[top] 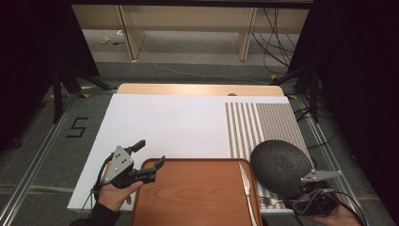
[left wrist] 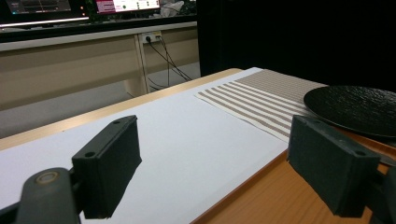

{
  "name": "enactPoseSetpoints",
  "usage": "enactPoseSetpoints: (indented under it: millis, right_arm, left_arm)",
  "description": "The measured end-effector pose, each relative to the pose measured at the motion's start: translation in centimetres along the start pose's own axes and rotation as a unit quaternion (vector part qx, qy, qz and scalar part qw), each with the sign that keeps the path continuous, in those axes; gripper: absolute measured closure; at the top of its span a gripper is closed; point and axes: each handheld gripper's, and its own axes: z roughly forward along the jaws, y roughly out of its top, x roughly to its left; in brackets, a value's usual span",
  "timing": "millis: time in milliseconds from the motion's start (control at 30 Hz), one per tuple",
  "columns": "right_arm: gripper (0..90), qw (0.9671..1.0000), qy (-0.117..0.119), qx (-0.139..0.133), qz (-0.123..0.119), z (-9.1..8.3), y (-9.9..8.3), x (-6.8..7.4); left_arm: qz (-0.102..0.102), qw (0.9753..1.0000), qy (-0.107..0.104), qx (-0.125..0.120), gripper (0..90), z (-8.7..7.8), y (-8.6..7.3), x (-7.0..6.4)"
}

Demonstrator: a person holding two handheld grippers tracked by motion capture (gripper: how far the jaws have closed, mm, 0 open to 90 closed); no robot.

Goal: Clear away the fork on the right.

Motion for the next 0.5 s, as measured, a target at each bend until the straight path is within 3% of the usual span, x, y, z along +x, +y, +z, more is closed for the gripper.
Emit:
enactPoseSetpoints:
  millis: [500]
  right_arm:
    - [19.5,0.9985,-0.024,0.042,0.026,0.4,-1.4,-2.0]
  left_arm:
    - [0.0,1.0,-0.001,0.0,16.9,0.0,0.1,0.0]
